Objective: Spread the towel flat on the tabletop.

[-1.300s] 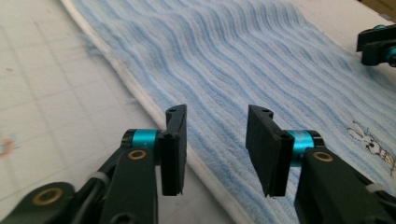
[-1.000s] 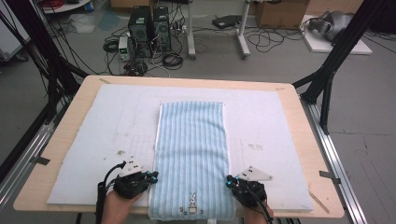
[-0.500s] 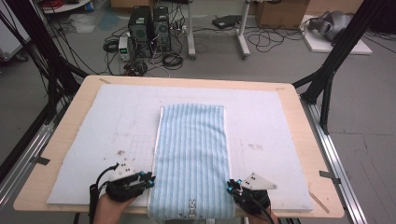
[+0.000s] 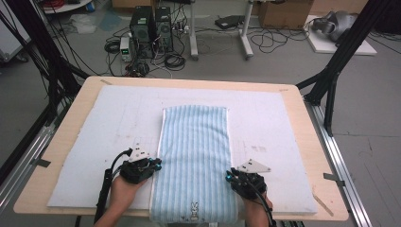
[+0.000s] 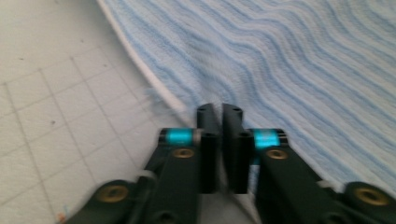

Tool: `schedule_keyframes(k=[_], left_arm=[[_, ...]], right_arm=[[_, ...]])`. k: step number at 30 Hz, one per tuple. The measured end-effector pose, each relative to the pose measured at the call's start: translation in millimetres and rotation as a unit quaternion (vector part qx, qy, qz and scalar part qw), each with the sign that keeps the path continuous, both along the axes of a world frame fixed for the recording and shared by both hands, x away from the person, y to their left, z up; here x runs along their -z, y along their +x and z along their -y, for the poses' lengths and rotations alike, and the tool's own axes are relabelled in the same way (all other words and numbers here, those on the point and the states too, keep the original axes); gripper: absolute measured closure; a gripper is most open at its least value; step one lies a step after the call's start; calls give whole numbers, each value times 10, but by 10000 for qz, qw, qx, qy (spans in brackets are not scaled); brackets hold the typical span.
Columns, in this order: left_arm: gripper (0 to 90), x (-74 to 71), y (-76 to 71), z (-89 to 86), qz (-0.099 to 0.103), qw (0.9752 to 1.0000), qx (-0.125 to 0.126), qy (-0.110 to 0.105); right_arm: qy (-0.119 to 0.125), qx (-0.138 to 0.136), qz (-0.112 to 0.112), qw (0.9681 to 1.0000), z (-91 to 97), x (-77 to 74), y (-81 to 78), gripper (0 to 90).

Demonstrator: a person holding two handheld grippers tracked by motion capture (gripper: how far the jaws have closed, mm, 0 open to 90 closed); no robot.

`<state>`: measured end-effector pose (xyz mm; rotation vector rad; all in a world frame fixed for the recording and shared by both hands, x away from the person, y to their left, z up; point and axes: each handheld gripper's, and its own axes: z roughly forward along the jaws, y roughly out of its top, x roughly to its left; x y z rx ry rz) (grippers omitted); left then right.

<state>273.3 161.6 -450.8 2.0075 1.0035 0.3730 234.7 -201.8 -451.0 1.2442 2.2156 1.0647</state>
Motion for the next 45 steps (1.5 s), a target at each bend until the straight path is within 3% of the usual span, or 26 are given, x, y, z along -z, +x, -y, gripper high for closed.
schedule_keyframes(k=[5,12,15,17,19,20,23,26,29,33,37,42,45], left_arm=[[880,-16,-77,-55,-231,9995,158,-150],[878,-23,-265,-127,-407,9974,511,-313],[869,-41,-311,-141,-417,9963,655,-376],[797,-61,-290,-156,-358,9962,652,-442],[661,-96,-203,-195,-296,9965,510,-593],[656,-119,-154,-215,-262,9962,417,-716],[615,-207,18,-267,-48,9960,333,-823],[579,-275,222,-287,245,9954,312,-872],[577,-341,473,-281,420,9951,196,-876],[526,-399,817,-270,476,9945,-5,-928],[565,-425,1118,-225,617,9955,58,-711],[637,-367,1482,-148,524,9970,-100,-569],[686,-306,1693,-77,406,9985,-156,-336]], right_arm=[[110,-109,-70,9999,32,-4,-75,873],[45,-241,-51,9997,82,-23,-308,872],[1,-251,-13,9997,88,-32,-383,871],[30,-220,12,9998,101,-32,-422,863],[92,-206,68,9997,116,-40,-426,781],[103,-180,107,9997,124,-49,-417,758],[279,-25,246,9993,155,-103,-354,618],[313,103,418,9986,201,-185,-151,583],[391,232,392,9982,241,-238,136,581],[442,359,373,9977,248,-286,460,576],[434,322,343,9979,210,-290,591,579],[389,172,418,9982,195,-307,590,578],[411,153,441,9981,220,-315,566,577]])
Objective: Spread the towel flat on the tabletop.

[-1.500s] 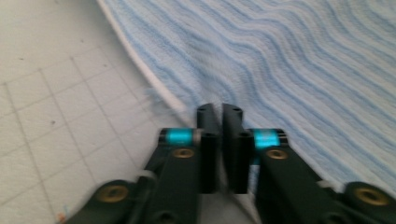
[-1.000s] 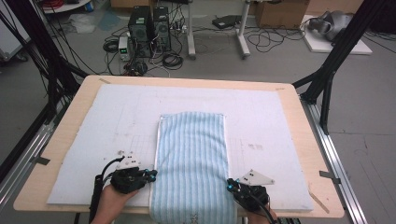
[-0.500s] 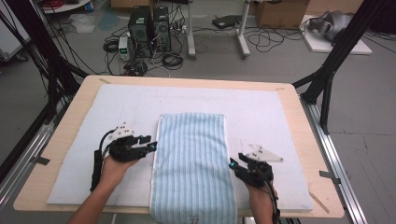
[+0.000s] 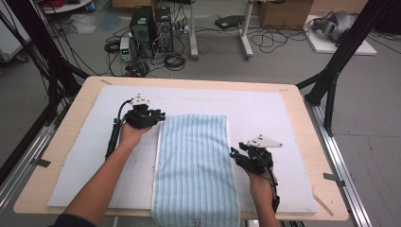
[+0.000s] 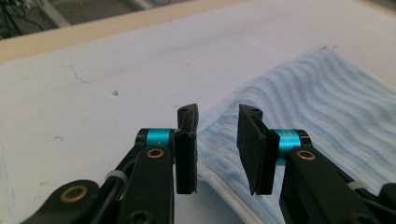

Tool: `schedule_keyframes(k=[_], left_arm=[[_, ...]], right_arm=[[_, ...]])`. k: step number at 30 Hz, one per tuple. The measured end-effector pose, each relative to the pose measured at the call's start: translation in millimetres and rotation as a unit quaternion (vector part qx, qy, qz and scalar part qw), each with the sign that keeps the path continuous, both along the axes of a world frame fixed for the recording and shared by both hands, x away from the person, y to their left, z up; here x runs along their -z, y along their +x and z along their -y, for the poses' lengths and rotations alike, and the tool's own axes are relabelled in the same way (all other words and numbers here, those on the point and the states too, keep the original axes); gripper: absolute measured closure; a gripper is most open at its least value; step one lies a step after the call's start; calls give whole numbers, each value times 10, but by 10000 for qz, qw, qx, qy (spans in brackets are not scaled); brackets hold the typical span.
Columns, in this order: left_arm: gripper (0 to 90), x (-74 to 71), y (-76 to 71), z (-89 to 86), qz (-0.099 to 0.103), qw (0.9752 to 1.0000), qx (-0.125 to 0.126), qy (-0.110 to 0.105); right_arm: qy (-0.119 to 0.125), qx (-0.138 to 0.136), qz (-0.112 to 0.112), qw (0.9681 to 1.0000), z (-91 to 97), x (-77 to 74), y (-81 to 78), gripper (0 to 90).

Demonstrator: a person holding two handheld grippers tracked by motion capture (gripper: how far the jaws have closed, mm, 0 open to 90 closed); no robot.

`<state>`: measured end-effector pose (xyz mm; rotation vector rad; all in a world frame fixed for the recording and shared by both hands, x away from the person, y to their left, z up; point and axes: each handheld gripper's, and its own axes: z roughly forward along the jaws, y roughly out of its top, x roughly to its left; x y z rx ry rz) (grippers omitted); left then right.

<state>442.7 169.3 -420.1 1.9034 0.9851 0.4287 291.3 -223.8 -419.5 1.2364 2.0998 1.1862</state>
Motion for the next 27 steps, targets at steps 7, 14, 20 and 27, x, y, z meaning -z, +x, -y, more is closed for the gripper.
schedule_keyframes(k=[7,14,20,27], left_arm=[[619,166,280,135,-143,9989,-154,422],[788,272,266,244,-154,9957,38,909],[854,277,282,291,28,9940,-481,984],[501,248,287,268,221,9939,-880,624]], right_arm=[[46,-39,8,10000,56,44,-56,576],[98,-64,78,9999,78,13,-76,576],[123,-105,78,9998,67,20,-67,576],[87,-30,9,10000,73,50,14,575]])
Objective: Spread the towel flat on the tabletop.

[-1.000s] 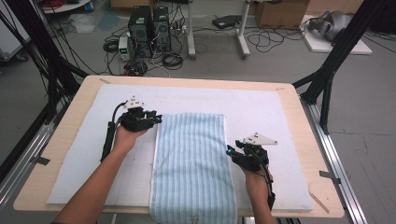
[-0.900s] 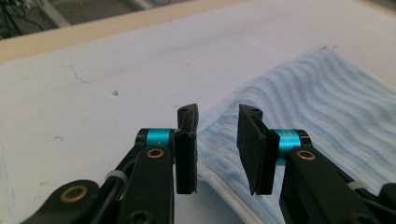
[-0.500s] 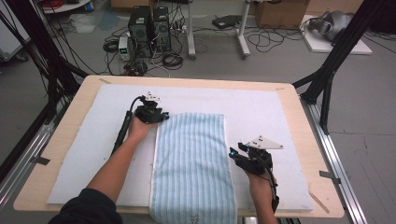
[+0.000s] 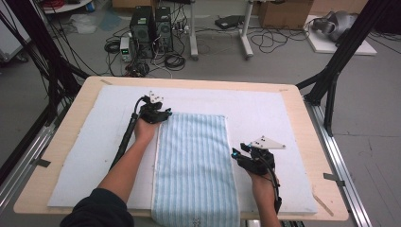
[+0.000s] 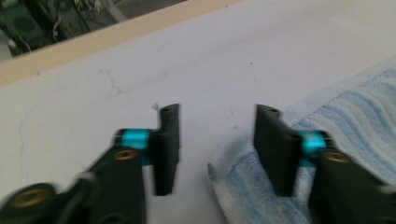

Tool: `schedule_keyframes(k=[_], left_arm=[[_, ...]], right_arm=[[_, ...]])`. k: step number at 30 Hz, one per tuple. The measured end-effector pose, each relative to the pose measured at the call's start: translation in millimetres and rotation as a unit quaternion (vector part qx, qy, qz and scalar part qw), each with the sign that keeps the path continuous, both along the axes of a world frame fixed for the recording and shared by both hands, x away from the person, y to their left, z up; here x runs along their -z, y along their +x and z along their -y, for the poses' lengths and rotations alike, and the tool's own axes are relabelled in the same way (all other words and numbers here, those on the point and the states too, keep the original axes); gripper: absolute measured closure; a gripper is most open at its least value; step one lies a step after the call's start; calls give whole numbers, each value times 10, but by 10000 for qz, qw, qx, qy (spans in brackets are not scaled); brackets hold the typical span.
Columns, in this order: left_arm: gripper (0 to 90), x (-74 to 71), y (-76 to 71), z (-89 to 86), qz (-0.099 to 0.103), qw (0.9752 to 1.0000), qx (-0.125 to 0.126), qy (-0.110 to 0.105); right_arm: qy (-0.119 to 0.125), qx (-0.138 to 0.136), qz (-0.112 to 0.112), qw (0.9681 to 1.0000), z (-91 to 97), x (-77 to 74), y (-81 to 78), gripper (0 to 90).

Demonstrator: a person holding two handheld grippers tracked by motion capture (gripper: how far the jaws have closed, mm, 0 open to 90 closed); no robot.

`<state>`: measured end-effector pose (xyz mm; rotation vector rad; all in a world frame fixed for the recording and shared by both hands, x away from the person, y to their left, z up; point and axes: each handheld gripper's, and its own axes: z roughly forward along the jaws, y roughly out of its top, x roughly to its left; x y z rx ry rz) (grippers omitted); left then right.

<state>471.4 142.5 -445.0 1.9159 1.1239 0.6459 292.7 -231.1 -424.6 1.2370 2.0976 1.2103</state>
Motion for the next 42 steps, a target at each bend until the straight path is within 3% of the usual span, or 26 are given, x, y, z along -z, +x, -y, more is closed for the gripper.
schedule_keyframes(k=[2,6,7,9,11,17,21,25,28,33,35,37,42], left_arm=[[469,-16,-46,-36,-37,9999,-7,-112],[462,-33,-164,-135,13,9988,25,-492],[440,-26,-194,-152,19,9987,22,-507],[397,-24,-221,-186,-163,9978,82,-638],[375,-49,-279,-214,-62,9962,85,-860],[326,-127,-441,-288,-63,9931,330,-1124],[256,-177,-566,-351,69,9910,376,-1285],[205,-207,-673,-381,126,9888,526,-1392],[203,-250,-737,-410,239,9860,634,-1525],[207,-326,-833,-485,411,9819,700,-1713],[206,-351,-878,-513,464,9801,763,-1775],[206,-379,-912,-537,432,9796,848,-1769],[204,-453,-989,-570,628,9796,925,-1672]], right_arm=[[-58,69,-72,9999,-3,23,79,579],[-251,172,-146,9994,-43,65,343,720],[-217,149,-164,9995,-65,73,413,721],[-275,72,-307,9991,-132,105,558,717],[-432,-17,-340,9985,-207,137,669,712],[-929,-209,-632,9934,-436,188,920,749],[-1155,32,-665,9911,-411,164,919,734],[-708,39,-693,9951,-290,135,914,593],[-440,16,-411,9982,-168,29,819,495],[-307,35,-12,9995,67,-148,644,201],[-306,40,163,9994,148,-215,565,163],[-302,14,277,9992,222,-266,494,118],[-352,-55,504,9981,307,-321,329,117]])
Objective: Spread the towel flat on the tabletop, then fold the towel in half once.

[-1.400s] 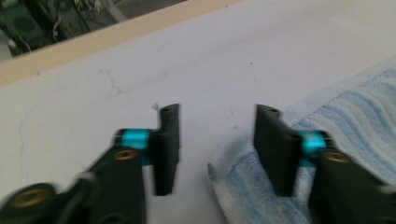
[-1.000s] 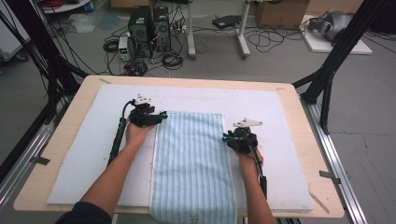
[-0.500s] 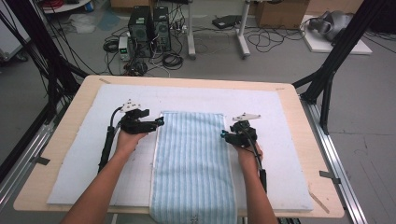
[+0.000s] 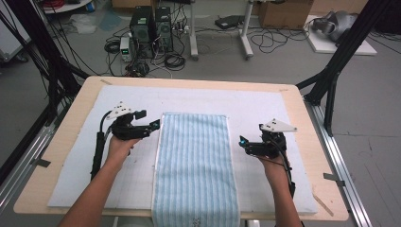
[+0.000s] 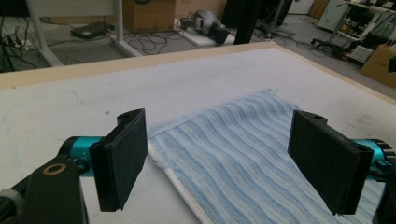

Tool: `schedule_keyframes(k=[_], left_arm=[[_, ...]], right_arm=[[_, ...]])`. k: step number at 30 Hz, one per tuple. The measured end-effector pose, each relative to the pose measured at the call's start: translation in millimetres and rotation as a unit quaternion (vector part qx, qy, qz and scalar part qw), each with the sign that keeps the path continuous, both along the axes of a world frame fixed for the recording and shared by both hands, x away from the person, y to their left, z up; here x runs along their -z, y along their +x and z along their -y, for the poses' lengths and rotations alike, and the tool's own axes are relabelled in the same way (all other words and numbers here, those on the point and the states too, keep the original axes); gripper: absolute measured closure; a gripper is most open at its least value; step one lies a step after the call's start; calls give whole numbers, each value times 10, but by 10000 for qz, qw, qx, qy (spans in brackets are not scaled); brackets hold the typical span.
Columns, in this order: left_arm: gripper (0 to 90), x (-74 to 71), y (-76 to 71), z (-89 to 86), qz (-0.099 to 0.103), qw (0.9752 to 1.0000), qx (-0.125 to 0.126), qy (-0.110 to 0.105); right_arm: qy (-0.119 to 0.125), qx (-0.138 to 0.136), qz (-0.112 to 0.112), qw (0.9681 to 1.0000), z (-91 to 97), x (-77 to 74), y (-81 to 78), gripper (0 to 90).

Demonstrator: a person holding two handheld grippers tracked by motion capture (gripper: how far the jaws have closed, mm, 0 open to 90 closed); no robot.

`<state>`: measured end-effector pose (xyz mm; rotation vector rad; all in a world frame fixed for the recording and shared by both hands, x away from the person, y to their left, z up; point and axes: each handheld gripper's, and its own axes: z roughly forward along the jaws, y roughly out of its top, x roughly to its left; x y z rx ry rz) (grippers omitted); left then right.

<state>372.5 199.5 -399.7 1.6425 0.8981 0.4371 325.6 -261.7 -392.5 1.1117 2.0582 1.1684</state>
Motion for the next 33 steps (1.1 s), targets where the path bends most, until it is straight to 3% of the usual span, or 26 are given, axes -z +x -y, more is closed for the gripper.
schedule_keyframes(k=[4,13,29,33], left_arm=[[198,-31,-37,-4,-71,10000,-58,-6],[198,19,-96,-78,-96,9997,-61,-234],[196,109,-34,-61,-250,9995,-137,-115],[196,154,16,-60,-387,9990,-206,-120]], right_arm=[[109,29,27,9999,30,4,-56,117],[248,-28,41,9997,49,-18,-72,116],[367,9,-187,9991,37,38,22,116],[370,-32,-273,9989,-5,40,103,116]])
